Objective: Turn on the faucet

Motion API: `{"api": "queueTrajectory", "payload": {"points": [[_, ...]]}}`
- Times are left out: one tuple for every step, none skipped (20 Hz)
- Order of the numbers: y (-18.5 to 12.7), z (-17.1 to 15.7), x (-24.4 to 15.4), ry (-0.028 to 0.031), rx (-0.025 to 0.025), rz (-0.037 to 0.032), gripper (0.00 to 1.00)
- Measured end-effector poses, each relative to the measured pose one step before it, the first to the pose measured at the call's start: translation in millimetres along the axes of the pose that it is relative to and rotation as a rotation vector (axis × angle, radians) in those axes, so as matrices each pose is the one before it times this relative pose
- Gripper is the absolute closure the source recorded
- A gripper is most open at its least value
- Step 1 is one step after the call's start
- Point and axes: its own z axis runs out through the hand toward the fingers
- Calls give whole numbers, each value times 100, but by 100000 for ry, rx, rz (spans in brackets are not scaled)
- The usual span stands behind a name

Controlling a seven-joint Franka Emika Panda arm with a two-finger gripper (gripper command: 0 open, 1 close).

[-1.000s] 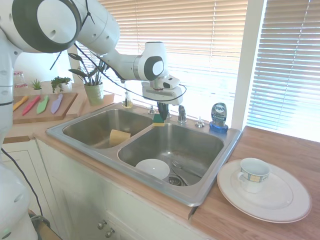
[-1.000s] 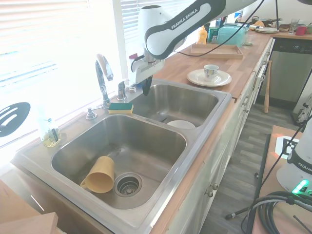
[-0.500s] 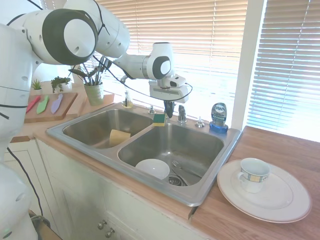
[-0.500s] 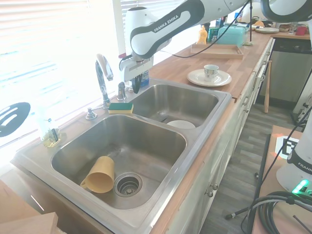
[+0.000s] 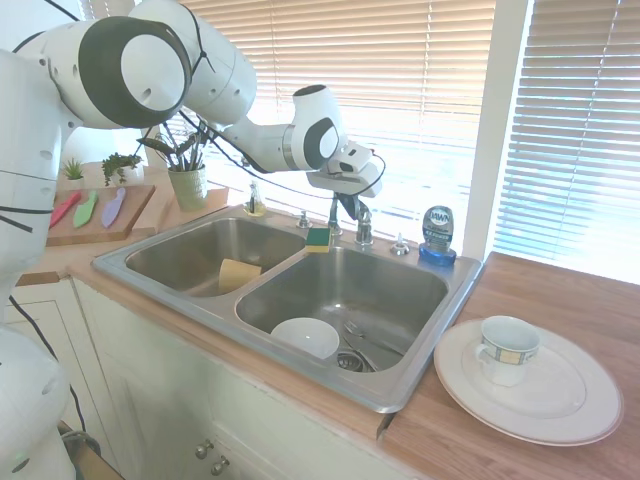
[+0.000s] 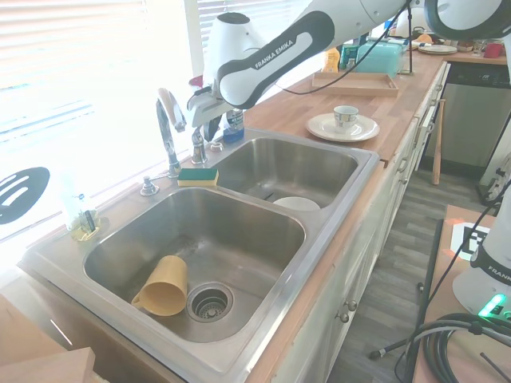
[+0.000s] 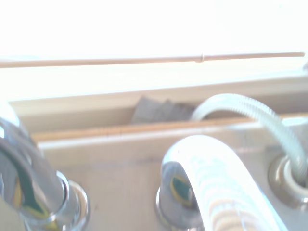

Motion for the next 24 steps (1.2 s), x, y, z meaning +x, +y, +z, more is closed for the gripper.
{"api": "queueTrajectory", "payload": {"points": [[-26,-229,109,771,931,249,100],[16,-281,60,839,1011,106,100],[31,-342,33,927,1265,43,100],[-5,-374,5,952,1321,0,100],[-4,-446,-30,775,1168,-48,100],[-23,-473,-26,751,1017,-25,100],[-50,-536,-55,784,982,3,100],[-53,-547,-93,702,889,-40,100],[-82,-569,-110,648,602,-54,100],[-54,-529,-99,714,319,-444,100],[-107,-462,-63,772,217,-290,100],[-69,-450,-59,482,248,-230,100],[-70,-325,-17,411,234,-149,100],[-32,-195,0,359,102,-96,100],[4,-87,2,146,40,-18,100],[34,3,-16,-14,-69,24,100],[63,59,-37,-95,-148,17,100],[68,73,-51,-118,-168,11,100],[65,56,-34,-11,-195,-17,100],[116,93,-46,19,-449,10,100],[192,166,-103,-194,-733,82,100],[284,263,-186,-607,-1253,-69,100],[344,351,-249,-919,-1657,-91,100],[380,419,-285,-1244,-2184,-49,100]]}}
